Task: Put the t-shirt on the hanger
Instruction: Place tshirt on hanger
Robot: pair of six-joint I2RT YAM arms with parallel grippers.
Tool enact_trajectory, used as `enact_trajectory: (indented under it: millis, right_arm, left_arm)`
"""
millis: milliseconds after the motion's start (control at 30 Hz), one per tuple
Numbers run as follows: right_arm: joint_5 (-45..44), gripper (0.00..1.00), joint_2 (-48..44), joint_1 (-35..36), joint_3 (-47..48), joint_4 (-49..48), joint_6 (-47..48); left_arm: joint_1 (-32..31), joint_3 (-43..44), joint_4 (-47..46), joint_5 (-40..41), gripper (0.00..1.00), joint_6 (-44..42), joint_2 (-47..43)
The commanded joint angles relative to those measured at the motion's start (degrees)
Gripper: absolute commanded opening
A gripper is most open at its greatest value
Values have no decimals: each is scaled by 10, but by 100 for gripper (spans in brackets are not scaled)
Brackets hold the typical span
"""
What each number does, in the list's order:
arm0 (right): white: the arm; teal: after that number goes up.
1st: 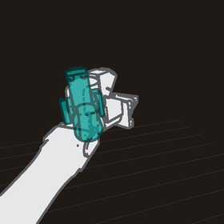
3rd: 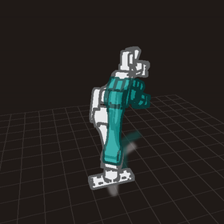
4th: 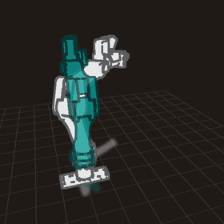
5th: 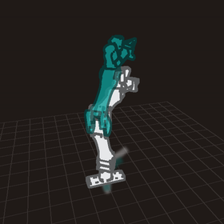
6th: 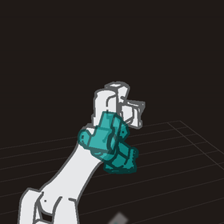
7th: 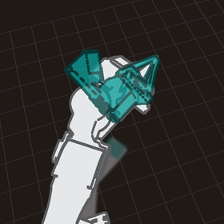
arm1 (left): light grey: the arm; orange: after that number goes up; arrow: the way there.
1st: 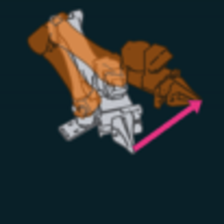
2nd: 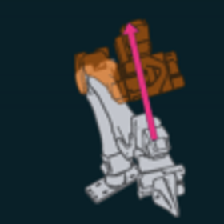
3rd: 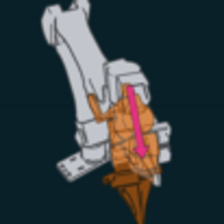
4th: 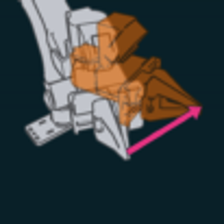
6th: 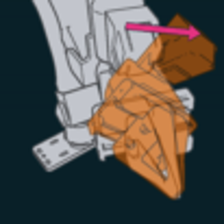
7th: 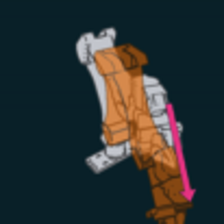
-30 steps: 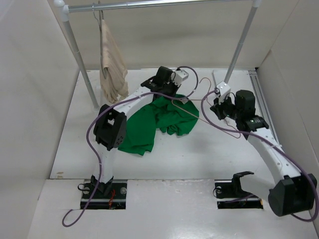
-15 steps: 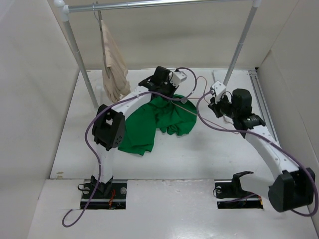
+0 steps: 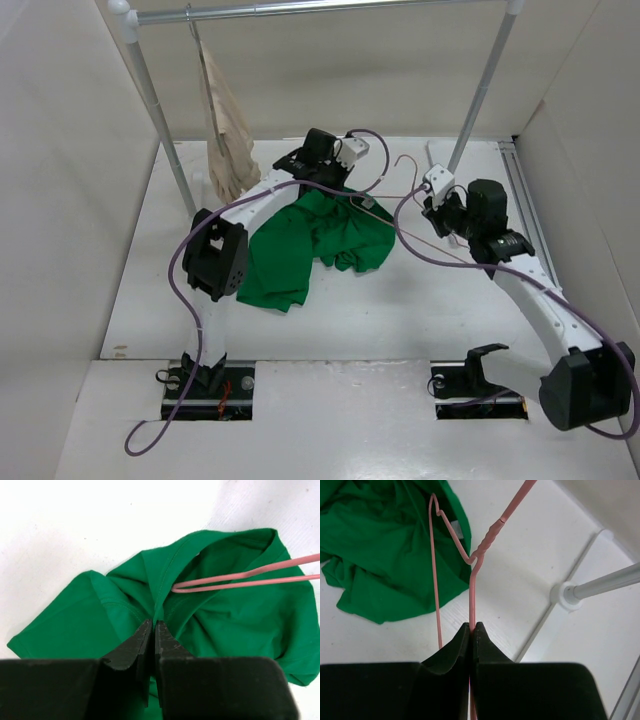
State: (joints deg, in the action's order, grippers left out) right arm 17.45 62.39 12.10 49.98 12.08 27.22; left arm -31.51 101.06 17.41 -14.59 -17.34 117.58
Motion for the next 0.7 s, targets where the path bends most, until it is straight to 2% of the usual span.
enact_trajectory:
  millis: [0, 233, 500, 567, 667]
  right_arm:
    - [21, 0, 9, 4, 21, -25, 12]
    - [15, 0, 0, 4, -25, -66, -1]
    - [121, 0, 93, 4, -30, -213, -36]
    - [138, 0, 106, 4, -50, -248, -64]
    - [150, 0, 113, 4, -81, -351, -119]
  left_arm:
    - [-2, 35, -11, -4, 0, 18, -21]
    - [-15, 35, -11, -9, 0, 7, -16]
    - [-33, 48, 3, -44, 0, -17, -38]
    - [-33, 62, 18, -61, 0, -25, -43]
    - [-33, 67, 45, -97, 0, -39, -57]
